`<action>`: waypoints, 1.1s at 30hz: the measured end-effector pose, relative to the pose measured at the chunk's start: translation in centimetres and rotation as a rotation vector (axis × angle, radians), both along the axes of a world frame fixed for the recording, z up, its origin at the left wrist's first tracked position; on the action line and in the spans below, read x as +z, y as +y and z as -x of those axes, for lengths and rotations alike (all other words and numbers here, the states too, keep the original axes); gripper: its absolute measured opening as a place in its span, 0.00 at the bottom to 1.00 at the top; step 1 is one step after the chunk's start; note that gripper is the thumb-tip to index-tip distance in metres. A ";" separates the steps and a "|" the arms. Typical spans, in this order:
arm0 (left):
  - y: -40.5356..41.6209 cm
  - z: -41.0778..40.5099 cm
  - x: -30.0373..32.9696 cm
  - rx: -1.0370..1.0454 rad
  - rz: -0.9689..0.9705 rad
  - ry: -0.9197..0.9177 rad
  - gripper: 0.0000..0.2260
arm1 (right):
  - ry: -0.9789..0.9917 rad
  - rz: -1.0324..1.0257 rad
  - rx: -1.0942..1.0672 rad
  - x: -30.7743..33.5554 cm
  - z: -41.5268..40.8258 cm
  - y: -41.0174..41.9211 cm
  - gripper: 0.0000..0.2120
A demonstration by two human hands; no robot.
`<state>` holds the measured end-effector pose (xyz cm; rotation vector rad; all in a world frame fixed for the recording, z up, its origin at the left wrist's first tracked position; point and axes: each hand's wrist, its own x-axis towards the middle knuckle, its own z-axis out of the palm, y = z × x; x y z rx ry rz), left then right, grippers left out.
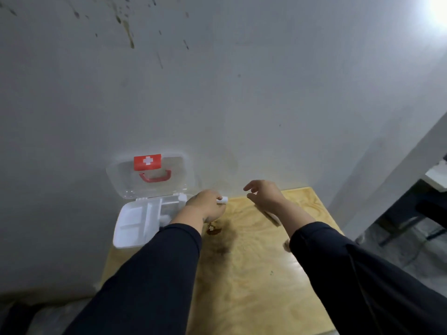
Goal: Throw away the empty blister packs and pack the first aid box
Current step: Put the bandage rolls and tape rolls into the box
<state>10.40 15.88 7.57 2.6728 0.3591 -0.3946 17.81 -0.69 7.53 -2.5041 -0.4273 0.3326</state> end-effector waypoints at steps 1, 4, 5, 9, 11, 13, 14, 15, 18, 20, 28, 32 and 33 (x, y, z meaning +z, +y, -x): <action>-0.4 -0.5 -0.4 0.023 0.010 0.013 0.21 | 0.004 0.015 0.021 -0.3 -0.8 -0.4 0.12; -1.0 -1.5 -1.5 0.085 0.059 0.031 0.20 | 0.007 0.045 0.101 -1.3 -3.0 -0.5 0.13; -1.1 -1.7 -1.9 0.102 0.083 0.037 0.20 | 0.010 0.050 0.133 -1.7 -3.6 -0.3 0.13; -1.5 -2.4 -3.6 0.094 0.045 0.089 0.19 | 0.025 0.051 0.270 -4.4 -5.3 1.7 0.12; -1.7 -2.9 -4.4 0.082 -0.018 0.113 0.18 | 0.029 0.037 0.328 -5.7 -5.8 3.1 0.12; -1.9 -3.3 -5.2 0.073 -0.058 0.137 0.18 | 0.023 0.021 0.381 -6.8 -6.3 4.5 0.12; -2.1 -3.5 -5.6 0.066 -0.079 0.150 0.19 | 0.010 0.016 0.409 -7.3 -6.5 5.1 0.12; -2.3 -3.7 -5.9 0.060 -0.100 0.167 0.19 | -0.008 0.016 0.436 -7.9 -6.7 5.6 0.12; -2.3 -4.0 -7.1 0.065 -0.153 0.193 0.20 | -0.032 0.053 0.476 -9.9 -7.3 6.4 0.10; -2.1 -4.2 -7.7 0.087 -0.155 0.193 0.20 | -0.027 0.094 0.469 -11.2 -7.6 6.3 0.10; -2.8 -5.3 -8.3 0.131 -0.072 0.239 0.21 | -0.094 0.069 0.384 -9.8 -9.1 1.6 0.13; -4.9 -6.0 -8.1 0.084 -0.059 0.236 0.22 | -0.115 0.061 0.277 -8.4 -9.6 -3.7 0.11; -5.4 -6.1 -8.2 0.077 -0.054 0.238 0.22 | -0.102 0.066 0.240 -8.5 -9.6 -5.0 0.12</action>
